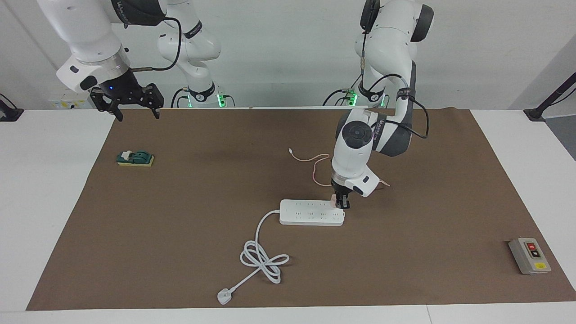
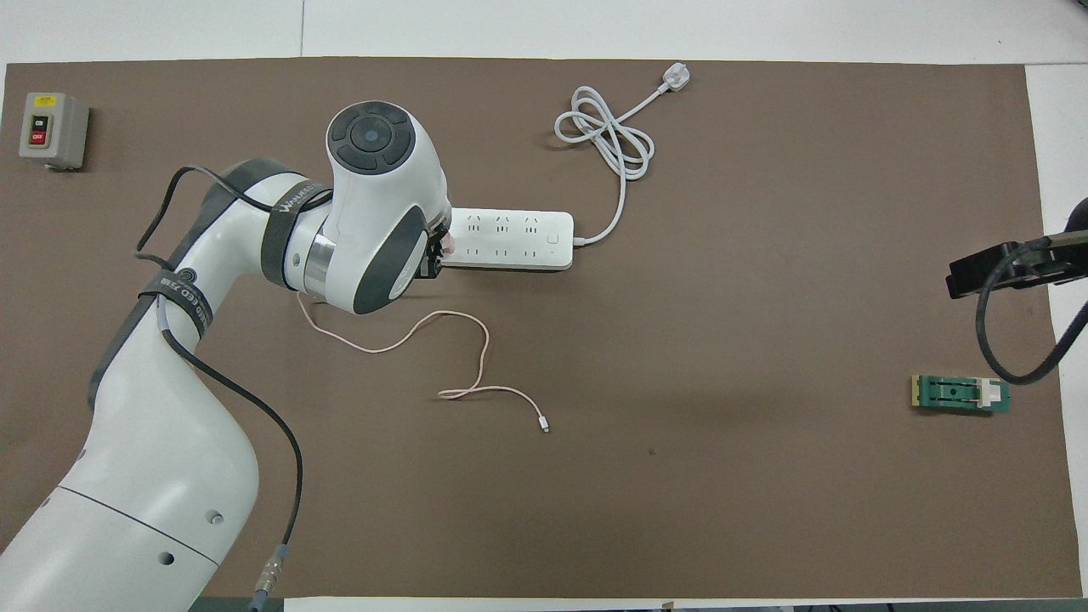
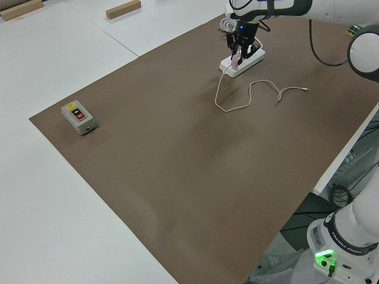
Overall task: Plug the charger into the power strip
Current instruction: 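Push the charger into the power strip socket with the left gripper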
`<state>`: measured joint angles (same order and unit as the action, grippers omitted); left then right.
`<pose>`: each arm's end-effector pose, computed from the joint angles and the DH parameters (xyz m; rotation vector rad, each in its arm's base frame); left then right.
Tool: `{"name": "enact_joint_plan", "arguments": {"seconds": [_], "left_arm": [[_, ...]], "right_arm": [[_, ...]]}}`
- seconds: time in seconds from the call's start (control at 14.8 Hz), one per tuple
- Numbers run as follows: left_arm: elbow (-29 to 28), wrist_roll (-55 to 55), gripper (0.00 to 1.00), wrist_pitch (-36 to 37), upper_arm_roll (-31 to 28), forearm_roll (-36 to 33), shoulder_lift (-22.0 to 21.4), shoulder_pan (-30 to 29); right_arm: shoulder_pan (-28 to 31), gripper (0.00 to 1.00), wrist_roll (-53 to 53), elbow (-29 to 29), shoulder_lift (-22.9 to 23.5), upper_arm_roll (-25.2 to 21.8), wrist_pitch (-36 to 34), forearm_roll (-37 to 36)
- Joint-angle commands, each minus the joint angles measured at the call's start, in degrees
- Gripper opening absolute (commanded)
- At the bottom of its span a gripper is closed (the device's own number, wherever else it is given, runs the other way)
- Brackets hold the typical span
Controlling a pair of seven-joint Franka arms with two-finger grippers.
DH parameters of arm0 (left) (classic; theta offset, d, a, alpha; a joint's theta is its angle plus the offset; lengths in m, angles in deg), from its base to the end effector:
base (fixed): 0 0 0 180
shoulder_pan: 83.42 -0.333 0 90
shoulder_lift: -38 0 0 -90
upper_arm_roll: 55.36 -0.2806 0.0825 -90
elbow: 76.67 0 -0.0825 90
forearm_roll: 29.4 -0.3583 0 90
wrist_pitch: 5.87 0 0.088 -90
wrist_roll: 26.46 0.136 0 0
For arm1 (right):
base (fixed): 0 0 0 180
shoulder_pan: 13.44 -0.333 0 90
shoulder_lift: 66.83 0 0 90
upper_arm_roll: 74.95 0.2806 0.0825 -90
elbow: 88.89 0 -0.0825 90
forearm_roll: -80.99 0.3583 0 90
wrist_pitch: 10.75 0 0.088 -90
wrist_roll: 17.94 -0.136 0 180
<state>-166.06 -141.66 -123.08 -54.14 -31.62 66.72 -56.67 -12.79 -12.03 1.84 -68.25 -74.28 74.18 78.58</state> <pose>0.5744 -0.2999 0.3061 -2.2748 -2.1341 -0.0280 0.5102 -0.0058 0.5602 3.0969 0.1571 -0.1218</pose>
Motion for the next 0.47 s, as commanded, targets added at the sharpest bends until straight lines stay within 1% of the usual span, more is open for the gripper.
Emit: {"name": "enact_joint_plan", "arguments": {"seconds": [0.0,0.41], "left_arm": [[-2.5,-0.5,0.0,-1.4,-0.3,1.3,-1.1,0.5],[-2.7,-0.6,0.0,-1.4,-0.2,1.7,-1.1,0.5]], "right_arm": [[1.0,1.0,1.0,-0.6,0.2,0.8,-1.0,-0.3],[1.0,1.0,1.0,-0.3,0.0,0.8,-1.1,-0.3]]}}
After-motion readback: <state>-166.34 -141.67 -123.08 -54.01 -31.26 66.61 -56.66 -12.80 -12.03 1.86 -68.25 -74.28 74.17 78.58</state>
